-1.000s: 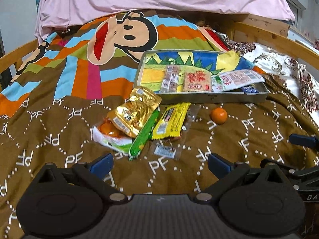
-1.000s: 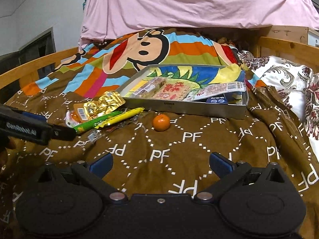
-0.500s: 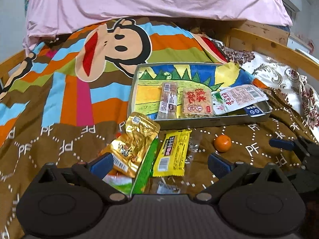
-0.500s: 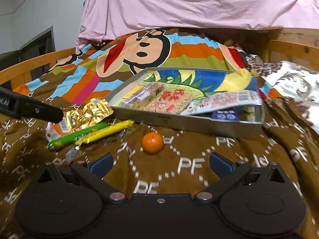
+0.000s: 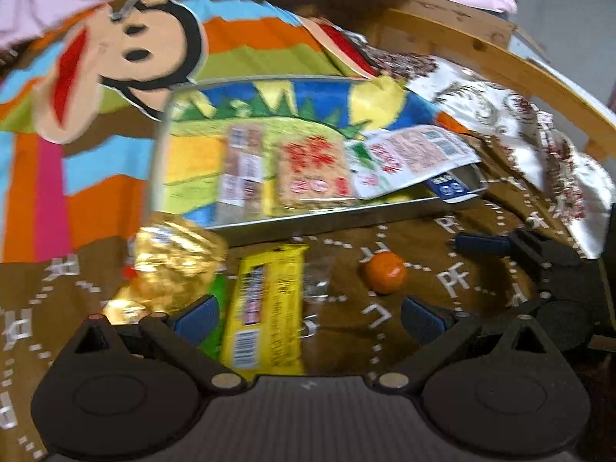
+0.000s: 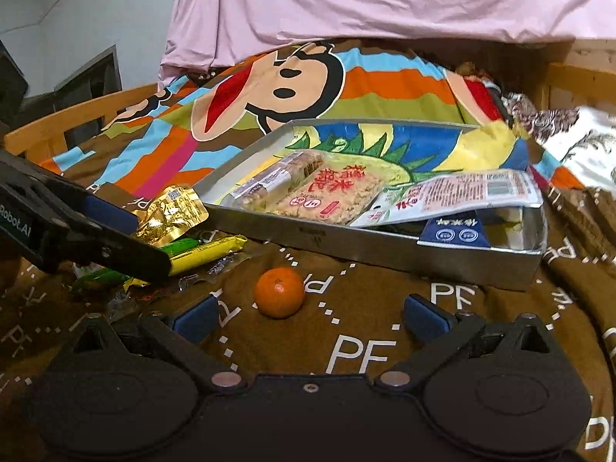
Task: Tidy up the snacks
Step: 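Move left tool to the yellow wafer packet while right tool moves to the orange, then close left tool on the yellow wafer packet while right tool grasps the orange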
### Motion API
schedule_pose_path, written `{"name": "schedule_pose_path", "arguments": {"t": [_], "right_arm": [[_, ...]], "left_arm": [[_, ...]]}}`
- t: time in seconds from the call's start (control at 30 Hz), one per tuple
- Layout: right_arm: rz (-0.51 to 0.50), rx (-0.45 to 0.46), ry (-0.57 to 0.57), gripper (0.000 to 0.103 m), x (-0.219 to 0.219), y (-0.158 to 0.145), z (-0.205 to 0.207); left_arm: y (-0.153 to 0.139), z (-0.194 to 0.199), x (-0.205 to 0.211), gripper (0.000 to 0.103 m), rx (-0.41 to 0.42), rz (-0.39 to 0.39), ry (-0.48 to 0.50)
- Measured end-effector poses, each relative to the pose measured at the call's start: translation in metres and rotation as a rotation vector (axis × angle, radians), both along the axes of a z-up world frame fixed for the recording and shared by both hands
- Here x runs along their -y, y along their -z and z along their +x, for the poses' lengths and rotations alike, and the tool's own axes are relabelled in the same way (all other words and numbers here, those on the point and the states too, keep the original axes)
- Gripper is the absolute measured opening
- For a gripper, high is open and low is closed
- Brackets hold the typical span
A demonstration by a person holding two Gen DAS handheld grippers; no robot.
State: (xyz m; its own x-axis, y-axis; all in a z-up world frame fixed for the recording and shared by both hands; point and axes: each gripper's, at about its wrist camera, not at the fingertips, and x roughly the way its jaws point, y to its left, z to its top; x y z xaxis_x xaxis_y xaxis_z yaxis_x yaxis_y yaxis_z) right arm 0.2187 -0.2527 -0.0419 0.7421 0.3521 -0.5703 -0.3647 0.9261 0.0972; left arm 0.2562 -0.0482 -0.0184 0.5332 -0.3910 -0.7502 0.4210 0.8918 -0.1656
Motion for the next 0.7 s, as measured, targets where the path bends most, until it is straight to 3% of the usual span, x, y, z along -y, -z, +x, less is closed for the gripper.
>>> {"name": "schedule_pose_path", "arguments": {"t": [0.17,0.47,0.7], "right_arm": [[-0.002,0.018,-0.016,0.089,-0.002,0.001,0.003],[0.003,0.004,-0.020,0.067,-0.011,0.007,0.017],[-0.026,0.009,-0.053,0.052,-0.022,0.013,0.018]], "left_arm": [[0.011,0.014,-0.001,0.102,-0.054,-0.036,0.043],[0.028,0.039,-0.023,0.101,-0.186,-0.121,0.036],[0.032,0.040,-0.026,0.100,-0.183,-0.136,0.057]]}}
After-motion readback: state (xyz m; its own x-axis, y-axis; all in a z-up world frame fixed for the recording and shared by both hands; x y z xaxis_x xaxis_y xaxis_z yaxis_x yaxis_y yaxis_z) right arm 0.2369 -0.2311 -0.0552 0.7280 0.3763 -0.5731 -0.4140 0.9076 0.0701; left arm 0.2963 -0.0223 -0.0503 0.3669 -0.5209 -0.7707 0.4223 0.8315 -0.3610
